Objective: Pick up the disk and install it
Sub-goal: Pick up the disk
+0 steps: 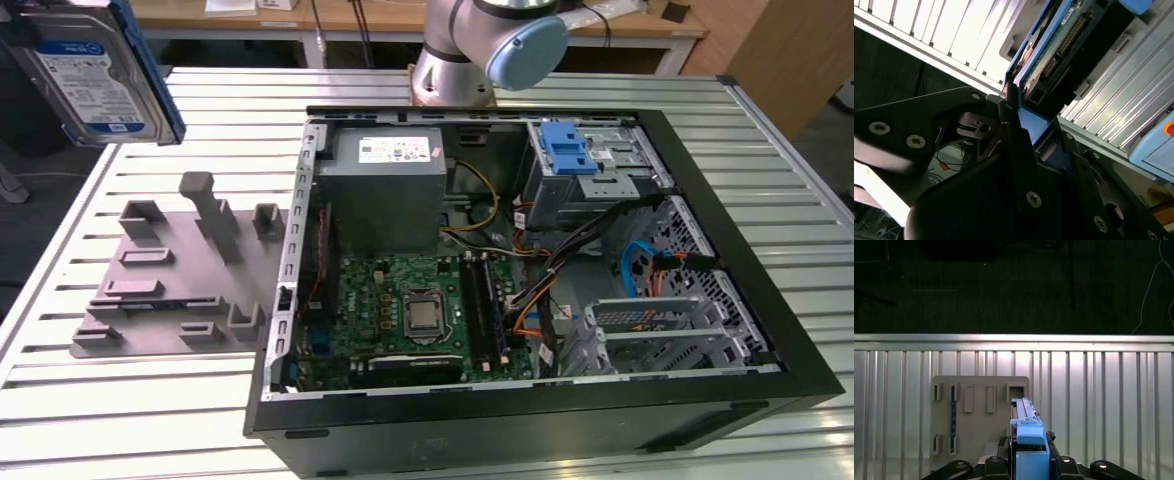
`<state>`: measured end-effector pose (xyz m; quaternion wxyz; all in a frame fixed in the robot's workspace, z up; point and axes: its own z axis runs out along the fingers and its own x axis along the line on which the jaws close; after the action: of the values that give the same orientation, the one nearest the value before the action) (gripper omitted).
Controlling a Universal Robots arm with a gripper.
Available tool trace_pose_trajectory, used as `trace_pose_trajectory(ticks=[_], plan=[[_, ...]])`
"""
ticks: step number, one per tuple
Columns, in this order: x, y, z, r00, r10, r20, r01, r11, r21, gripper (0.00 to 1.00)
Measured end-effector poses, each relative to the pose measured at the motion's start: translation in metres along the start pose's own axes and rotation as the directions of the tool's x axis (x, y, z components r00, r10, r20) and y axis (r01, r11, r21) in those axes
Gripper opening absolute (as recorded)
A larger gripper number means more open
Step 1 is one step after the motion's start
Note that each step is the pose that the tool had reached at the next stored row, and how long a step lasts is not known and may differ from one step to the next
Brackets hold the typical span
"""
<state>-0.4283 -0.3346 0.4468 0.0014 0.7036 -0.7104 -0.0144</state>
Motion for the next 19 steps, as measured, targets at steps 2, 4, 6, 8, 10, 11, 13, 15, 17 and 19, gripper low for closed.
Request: trace_pose_trajectory(ticks=[2, 4, 6, 8, 10, 11, 13, 15, 17, 19], plan=[[-0.0001, 0.0001, -0.0041, 1.0, 0.0, 0.0, 0.0, 1.0, -0.0001, 0.36], [-0.0002, 0.0002, -0.0085, 1.0, 0.0, -0.0001, 0.0, 1.0, -0.0001, 0.36], [-0.0002, 0.0003, -0.0125, 1.0, 0.0, 0.0, 0.0, 1.0, 0.0, 0.36], [-0.0003, 0.0004, -0.0163, 1.0, 0.0, 0.0, 0.0, 1.0, 0.0, 0.36], [-0.0004, 0.0004, -0.0194, 1.0, 0.0, 0.0, 0.0, 1.0, 0.0, 0.36], [-0.0004, 0.0003, -0.0206, 1.0, 0.0, 0.0, 0.0, 1.0, -0.0001, 0.36], [-0.0002, -0.0002, -0.0223, 1.0, 0.0, -0.0001, 0.0, 1.0, -0.0002, 0.36], [0.0002, -0.0011, -0.0235, 1.0, 0.0, -0.0001, 0.0, 1.0, -0.0001, 0.36], [0.0006, -0.0023, -0.0243, 1.0, 0.0, 0.0, 0.0, 1.0, 0.0001, 0.36], [0.0012, -0.0036, -0.0254, 1.0, 0.0, -0.0001, 0.0, 1.0, -0.0001, 0.36]])
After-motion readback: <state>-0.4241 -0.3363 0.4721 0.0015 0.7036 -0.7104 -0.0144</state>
